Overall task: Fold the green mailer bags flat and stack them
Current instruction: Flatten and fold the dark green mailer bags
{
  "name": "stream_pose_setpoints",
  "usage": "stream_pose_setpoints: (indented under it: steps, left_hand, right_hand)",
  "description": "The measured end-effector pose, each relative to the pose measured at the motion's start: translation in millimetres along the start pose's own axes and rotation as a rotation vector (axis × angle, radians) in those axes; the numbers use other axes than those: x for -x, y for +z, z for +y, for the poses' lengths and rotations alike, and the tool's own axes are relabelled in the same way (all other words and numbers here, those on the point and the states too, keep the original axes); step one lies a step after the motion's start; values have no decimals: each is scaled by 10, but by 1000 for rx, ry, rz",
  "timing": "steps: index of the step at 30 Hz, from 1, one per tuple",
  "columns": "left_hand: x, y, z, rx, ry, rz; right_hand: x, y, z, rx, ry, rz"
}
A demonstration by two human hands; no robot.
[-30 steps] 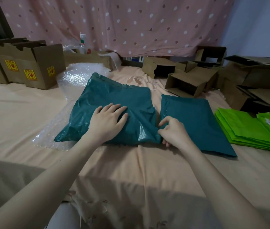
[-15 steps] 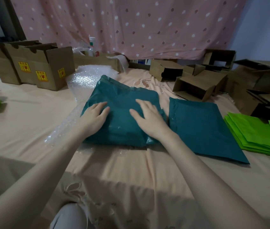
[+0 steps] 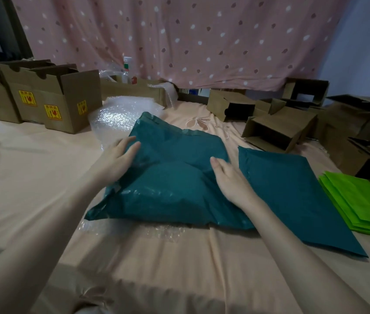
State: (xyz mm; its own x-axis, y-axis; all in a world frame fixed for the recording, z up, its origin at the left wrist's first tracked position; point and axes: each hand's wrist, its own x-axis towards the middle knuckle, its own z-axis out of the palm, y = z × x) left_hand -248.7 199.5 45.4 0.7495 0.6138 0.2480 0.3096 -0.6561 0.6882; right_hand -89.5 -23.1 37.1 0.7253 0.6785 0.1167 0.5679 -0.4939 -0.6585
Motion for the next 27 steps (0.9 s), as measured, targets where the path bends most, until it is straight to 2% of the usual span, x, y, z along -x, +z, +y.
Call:
stream_pose_setpoints:
  steps: [3, 5, 7, 9, 11, 14, 16, 20, 24, 27]
  left_hand:
    - [-250, 2, -14, 101, 87, -235]
    - [-390, 62, -89, 77, 28, -416]
    - [-532, 124, -271, -28, -63, -499]
    - [-682, 176, -483, -236, -42, -460]
    - [-850, 212, -596, -469, 68, -288]
    - [-1091, 291, -492, -527, 258, -54]
    - [-1309, 376, -393, -539, 365, -71]
    - [-1725, 684, -296, -681, 495, -247]
    - [-1936, 1030, -399, -680, 440, -332]
    - [-2051, 1142, -504, -602, 305, -269]
  right_hand:
    - [-295, 17, -90, -32, -84, -65]
    - [-509, 104, -100, -21, -95, -170]
    - [-722, 216, -51, 39, -88, -247]
    - [-905, 290, 38, 131, -70, -257]
    - [-1082, 300, 113, 204, -50, -223]
    - [-1292, 315, 160, 311, -90, -158]
    - [-1449, 361, 175, 397, -129, -136]
    - [-1772, 518, 196, 499, -195, -131]
    - [-2094, 716, 202, 519, -231, -186]
    - [-2285, 748, 292, 466, -152, -139]
